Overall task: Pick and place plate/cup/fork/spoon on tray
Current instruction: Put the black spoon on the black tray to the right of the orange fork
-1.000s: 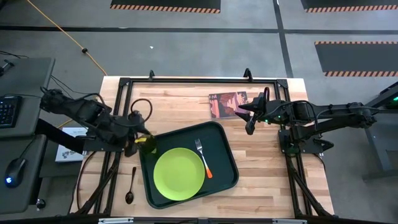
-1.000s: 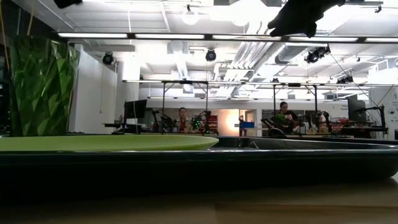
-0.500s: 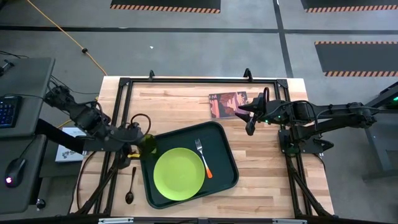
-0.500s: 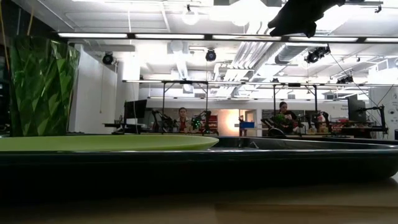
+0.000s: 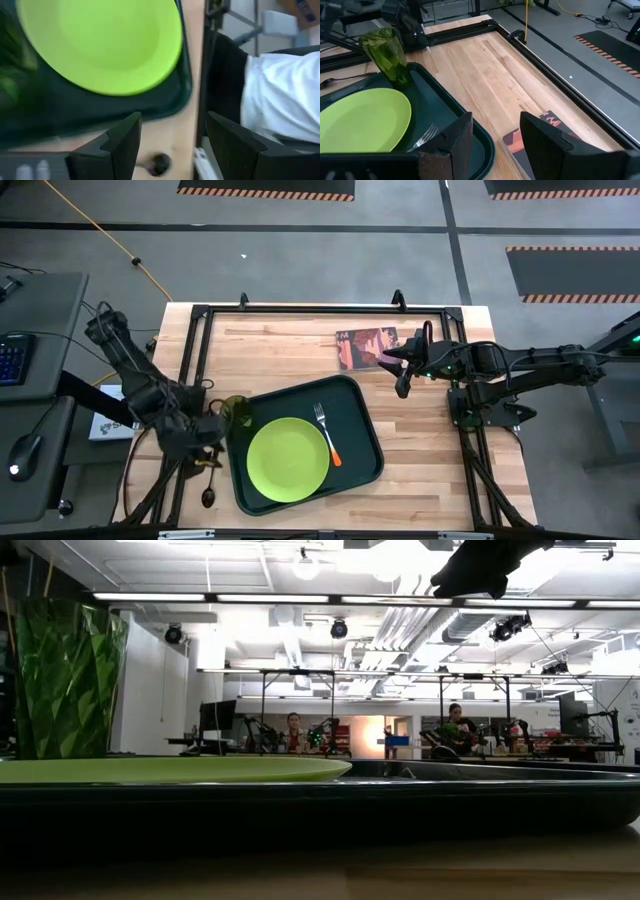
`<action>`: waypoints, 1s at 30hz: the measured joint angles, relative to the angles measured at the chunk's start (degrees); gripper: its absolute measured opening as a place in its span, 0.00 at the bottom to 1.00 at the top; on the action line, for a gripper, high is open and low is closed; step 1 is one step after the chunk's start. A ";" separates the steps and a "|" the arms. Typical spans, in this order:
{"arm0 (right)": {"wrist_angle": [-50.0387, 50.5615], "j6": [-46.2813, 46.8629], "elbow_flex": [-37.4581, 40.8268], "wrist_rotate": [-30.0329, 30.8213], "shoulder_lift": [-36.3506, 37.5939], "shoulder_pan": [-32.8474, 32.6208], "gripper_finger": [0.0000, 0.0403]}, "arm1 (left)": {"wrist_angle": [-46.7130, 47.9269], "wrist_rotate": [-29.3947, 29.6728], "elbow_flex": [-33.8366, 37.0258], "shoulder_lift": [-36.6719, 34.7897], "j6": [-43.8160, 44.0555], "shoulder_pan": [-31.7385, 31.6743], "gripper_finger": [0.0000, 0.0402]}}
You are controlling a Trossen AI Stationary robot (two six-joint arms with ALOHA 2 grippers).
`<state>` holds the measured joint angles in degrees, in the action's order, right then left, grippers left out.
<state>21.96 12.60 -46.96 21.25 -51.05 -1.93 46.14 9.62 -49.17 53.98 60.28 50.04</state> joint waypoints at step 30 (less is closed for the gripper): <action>1.23 6.86 -0.02 0.05 -0.02 0.00 0.39 | 2.96 -4.25 1.66 21.71 40.25 15.84 0.53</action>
<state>23.18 19.46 -46.98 21.30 -51.07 -1.93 49.10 5.37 -47.51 75.69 100.53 65.88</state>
